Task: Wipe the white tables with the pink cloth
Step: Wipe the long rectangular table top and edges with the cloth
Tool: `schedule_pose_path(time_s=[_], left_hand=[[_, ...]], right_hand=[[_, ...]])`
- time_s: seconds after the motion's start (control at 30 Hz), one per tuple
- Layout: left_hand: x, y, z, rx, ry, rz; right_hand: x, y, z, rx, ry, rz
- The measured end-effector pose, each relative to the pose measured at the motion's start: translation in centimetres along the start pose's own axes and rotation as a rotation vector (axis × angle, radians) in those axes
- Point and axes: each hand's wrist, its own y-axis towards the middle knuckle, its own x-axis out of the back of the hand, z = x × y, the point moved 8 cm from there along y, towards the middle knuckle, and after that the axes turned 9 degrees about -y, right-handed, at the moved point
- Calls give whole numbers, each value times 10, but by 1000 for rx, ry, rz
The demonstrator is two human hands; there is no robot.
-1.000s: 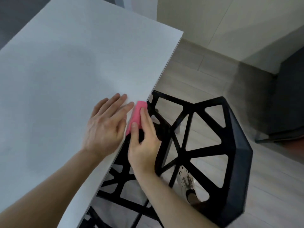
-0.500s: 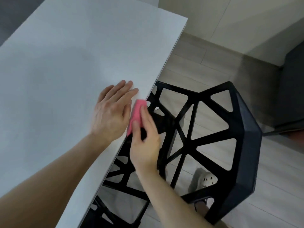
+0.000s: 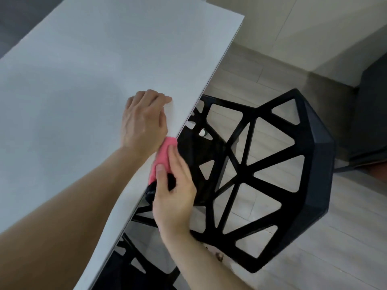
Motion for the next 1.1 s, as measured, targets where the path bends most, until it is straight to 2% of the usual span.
schedule_pose_path(time_s=[0.03, 0.1, 0.23, 0.33, 0.47, 0.53, 0.6, 0.7, 0.8, 0.9, 0.97, 1.03, 1.1], left_hand=[[1, -4, 2, -9, -13, 40], [9, -22, 4, -44, -20, 129], [49, -90, 7, -75, 14, 201], [84, -150, 17, -25, 63, 217], [117, -226, 35, -24, 110, 329], [124, -250, 40, -30, 120, 370], [124, -260, 41, -7, 100, 348], [122, -258, 42, -3, 86, 304], [121, -260, 46, -6, 95, 291], [122, -260, 46, -6, 93, 275], [121, -260, 46, -8, 84, 275], [122, -259, 47, -4, 75, 261], [122, -259, 46, -8, 68, 248]], right_hand=[[3, -10, 3, 35, -14, 32], [7, 25, 0, 55, -49, 12], [10, 113, 6, 34, -145, -221], [-10, 47, 5, 64, -85, -291], [-29, -96, -2, 118, -100, -58], [-30, -88, 1, 159, -62, -19], [-31, -36, -2, 210, -62, -68], [-21, 43, -2, 177, -155, -194], [-24, -3, 4, 128, -92, -245], [-47, -135, 4, 156, -76, -64], [-56, -184, 3, 150, -85, 37], [-55, -149, 1, 134, -120, -38], [-45, -71, -3, 147, -177, -154]])
